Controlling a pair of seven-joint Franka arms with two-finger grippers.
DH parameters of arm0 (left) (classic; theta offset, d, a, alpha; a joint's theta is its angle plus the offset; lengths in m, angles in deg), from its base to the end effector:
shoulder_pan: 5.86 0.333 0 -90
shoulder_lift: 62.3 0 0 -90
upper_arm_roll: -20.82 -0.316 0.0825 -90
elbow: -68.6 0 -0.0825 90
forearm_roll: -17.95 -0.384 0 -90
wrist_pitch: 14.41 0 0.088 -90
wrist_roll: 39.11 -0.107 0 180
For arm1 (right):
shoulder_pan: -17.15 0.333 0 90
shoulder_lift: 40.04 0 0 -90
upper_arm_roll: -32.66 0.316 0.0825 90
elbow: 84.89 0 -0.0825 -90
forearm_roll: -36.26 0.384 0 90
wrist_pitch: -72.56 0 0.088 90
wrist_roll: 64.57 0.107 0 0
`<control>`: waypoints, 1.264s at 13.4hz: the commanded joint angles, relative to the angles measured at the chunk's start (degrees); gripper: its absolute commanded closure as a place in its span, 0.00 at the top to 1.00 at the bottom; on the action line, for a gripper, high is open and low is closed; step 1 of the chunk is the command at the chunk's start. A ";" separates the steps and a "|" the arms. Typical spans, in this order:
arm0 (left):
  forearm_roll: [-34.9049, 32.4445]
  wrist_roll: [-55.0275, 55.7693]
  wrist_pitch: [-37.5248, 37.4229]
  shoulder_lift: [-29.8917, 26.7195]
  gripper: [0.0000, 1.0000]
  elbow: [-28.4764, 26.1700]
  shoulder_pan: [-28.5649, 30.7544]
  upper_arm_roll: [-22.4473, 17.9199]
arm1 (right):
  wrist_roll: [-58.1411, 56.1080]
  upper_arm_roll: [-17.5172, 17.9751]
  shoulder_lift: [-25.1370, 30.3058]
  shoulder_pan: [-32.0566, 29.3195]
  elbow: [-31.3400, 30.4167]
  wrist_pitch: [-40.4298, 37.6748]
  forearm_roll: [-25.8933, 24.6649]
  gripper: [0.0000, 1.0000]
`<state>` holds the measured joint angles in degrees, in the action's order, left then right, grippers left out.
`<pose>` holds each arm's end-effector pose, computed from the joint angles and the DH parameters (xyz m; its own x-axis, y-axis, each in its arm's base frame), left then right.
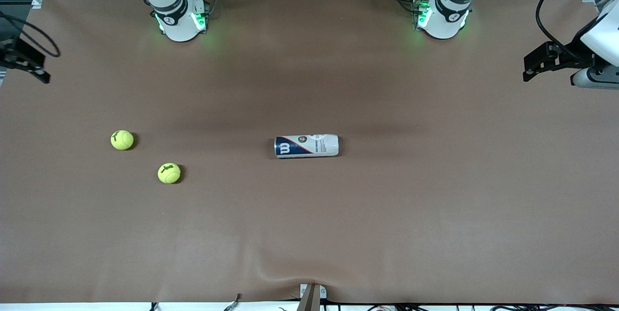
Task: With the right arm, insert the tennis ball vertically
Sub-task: 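Move the right gripper to a ball while the left gripper nears the can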
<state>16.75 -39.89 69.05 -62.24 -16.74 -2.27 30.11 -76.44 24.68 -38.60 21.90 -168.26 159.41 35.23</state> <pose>0.5409 -0.0515 0.6521 0.9933 -0.1104 -0.0341 -0.1112 -0.9936 -0.0202 0.5390 -0.0336 0.6874 0.9855 0.1492 0.0808 0.1470 -0.9886 0.0316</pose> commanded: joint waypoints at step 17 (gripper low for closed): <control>7.62 3.15 8.38 17.23 1.00 4.74 -17.71 4.25 | 8.44 1.04 -13.29 4.56 -7.05 10.06 3.58 1.00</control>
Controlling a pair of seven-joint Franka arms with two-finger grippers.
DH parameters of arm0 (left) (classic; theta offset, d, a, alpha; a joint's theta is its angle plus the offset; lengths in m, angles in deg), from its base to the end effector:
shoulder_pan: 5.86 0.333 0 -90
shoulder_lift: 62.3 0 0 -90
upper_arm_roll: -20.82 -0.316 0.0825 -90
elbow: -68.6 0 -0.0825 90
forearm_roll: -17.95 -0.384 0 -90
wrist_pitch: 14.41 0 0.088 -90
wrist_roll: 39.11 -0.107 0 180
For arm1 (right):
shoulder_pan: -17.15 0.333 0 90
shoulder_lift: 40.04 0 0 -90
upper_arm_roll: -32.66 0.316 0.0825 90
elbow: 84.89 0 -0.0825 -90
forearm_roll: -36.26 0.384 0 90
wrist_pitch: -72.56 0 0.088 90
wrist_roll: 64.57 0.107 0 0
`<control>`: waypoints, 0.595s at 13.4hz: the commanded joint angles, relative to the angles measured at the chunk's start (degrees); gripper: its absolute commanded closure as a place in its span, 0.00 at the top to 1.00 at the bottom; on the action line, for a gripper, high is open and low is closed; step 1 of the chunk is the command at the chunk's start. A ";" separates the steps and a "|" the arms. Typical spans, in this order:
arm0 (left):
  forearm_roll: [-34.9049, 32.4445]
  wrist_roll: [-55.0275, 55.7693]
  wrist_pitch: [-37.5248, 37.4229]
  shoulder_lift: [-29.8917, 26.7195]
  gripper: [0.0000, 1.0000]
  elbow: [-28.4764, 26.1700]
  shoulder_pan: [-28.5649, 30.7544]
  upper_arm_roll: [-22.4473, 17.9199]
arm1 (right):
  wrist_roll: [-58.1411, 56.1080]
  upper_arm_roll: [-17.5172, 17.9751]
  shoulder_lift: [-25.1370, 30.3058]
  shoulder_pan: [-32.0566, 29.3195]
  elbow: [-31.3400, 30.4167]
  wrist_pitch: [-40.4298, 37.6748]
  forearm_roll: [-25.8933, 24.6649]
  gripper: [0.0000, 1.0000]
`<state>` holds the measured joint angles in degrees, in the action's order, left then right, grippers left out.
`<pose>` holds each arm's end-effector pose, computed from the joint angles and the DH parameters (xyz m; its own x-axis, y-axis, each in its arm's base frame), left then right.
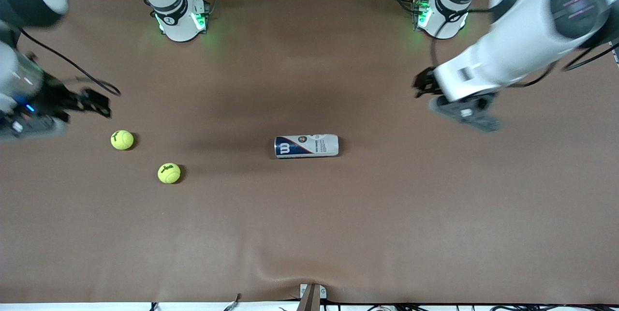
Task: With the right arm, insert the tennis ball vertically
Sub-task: 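Move the right gripper to a ball while the left gripper nears the can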
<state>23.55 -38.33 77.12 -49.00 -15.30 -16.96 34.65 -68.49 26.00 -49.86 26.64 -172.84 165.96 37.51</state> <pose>0.5644 -0.2565 0.5449 0.9099 -0.4040 -0.0945 -0.3881 -0.9093 0.1502 0.6050 0.0374 0.5474 0.9904 0.1163 -0.0747 0.1161 -0.9932 -0.0070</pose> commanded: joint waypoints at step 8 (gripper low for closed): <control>-0.14 2.48 13.49 16.21 1.00 8.14 -15.34 -0.91 | 0.24 -0.19 -18.81 0.26 -4.77 17.05 2.88 1.00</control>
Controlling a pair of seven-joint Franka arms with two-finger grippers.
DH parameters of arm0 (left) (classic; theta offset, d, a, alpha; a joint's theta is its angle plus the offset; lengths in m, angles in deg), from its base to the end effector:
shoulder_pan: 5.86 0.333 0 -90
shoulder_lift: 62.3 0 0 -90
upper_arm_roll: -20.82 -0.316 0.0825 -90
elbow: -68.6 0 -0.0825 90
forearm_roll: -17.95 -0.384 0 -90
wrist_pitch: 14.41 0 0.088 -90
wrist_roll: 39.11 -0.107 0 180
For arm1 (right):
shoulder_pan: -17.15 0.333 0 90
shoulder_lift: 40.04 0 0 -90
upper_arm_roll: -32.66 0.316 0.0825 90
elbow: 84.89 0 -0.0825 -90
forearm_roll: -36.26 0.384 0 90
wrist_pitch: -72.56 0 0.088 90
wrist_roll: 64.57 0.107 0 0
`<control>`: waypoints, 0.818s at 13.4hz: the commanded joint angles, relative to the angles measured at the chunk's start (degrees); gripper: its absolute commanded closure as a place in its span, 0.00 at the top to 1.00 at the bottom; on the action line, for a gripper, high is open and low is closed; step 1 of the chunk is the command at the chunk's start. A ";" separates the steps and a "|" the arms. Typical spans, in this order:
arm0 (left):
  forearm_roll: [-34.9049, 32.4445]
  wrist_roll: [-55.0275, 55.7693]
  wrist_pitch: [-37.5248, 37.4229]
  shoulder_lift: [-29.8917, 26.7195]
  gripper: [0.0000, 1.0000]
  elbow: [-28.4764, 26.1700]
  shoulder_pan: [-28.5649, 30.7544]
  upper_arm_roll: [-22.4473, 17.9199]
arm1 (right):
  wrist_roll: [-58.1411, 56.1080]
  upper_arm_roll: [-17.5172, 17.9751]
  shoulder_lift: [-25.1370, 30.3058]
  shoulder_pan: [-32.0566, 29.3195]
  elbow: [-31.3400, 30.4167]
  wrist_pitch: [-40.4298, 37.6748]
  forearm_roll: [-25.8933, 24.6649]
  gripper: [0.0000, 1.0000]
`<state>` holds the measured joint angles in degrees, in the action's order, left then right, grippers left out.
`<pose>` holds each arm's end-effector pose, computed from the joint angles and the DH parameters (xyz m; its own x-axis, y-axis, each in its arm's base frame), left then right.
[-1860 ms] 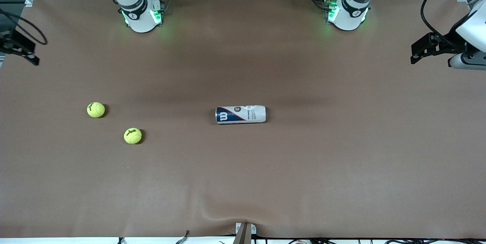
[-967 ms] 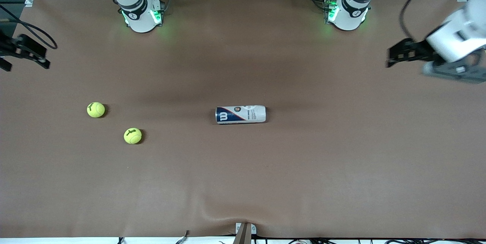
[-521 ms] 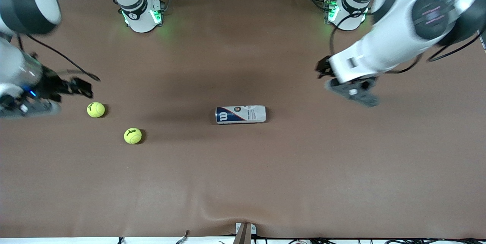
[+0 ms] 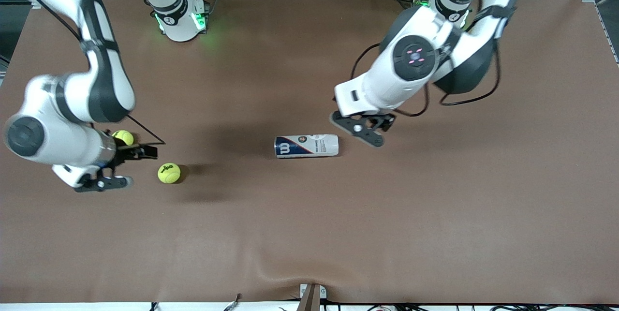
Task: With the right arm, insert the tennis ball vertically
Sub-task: 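Grasp the can with the left gripper while the right gripper grasps a ball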
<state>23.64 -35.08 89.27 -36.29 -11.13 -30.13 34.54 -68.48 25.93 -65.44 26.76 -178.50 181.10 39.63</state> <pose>0.5543 -0.4069 0.4543 0.8518 -0.5222 -0.0420 -0.5054 -0.8403 0.1962 0.6515 0.0453 0.3494 0.9789 0.1009 -0.1779 0.1001 -0.9949 -0.0134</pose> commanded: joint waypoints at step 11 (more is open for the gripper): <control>-3.41 -18.14 19.17 16.69 1.00 8.80 -15.17 -6.48 | -0.21 -0.03 -11.69 -0.03 -2.79 11.15 3.14 1.00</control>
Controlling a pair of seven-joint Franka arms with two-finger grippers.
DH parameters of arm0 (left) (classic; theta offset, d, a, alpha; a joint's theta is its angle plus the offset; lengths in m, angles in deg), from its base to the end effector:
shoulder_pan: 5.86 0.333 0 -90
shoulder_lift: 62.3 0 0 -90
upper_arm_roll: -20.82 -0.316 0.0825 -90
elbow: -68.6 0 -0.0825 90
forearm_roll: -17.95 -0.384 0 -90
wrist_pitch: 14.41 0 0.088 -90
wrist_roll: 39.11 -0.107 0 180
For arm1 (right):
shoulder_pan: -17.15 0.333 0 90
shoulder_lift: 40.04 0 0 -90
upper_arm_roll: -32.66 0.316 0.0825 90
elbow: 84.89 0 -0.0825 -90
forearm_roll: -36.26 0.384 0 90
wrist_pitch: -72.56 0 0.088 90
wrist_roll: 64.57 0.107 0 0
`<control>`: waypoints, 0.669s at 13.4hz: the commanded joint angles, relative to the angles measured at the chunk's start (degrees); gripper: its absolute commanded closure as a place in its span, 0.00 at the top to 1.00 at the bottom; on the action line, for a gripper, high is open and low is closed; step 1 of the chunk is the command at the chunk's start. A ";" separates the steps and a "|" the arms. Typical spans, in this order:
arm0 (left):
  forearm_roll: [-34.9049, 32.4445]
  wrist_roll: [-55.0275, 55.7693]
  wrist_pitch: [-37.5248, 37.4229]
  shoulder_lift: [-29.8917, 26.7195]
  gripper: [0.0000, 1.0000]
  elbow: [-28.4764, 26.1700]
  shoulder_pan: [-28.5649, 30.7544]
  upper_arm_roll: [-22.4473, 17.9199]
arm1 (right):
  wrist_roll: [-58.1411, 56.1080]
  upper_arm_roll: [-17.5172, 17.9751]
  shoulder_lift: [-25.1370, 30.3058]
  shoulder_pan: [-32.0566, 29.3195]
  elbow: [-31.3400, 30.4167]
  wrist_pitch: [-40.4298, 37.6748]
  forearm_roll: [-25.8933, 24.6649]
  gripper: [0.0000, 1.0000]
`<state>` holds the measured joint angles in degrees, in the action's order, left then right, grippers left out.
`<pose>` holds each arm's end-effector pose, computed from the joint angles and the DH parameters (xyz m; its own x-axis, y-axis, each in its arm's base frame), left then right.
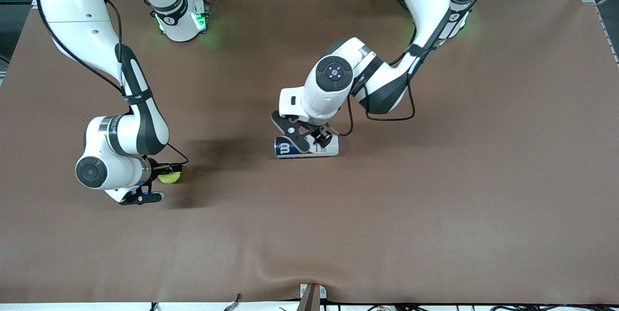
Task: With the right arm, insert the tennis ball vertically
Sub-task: 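Grasp the can with the left gripper while the right gripper grasps a ball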
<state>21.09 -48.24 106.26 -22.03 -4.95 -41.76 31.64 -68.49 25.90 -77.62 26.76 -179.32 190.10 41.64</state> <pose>0.5389 -0.5243 0.3523 0.6251 -0.7663 0.1486 -0.7802 -0.6074 0.1494 0.6561 0.0452 0.2142 0.9666 0.0791 -0.2439 0.0778 -0.9969 -0.0149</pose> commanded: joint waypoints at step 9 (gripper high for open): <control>-2.26 -19.24 6.51 8.94 1.00 3.76 -12.95 -11.50 | -0.29 0.00 -0.29 -0.65 -2.51 6.11 1.12 1.00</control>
<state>20.09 -64.45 112.12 -15.53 -3.41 -52.97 22.19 -68.49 25.81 -77.76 26.67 -181.30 194.70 41.90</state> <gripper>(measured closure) 0.000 0.000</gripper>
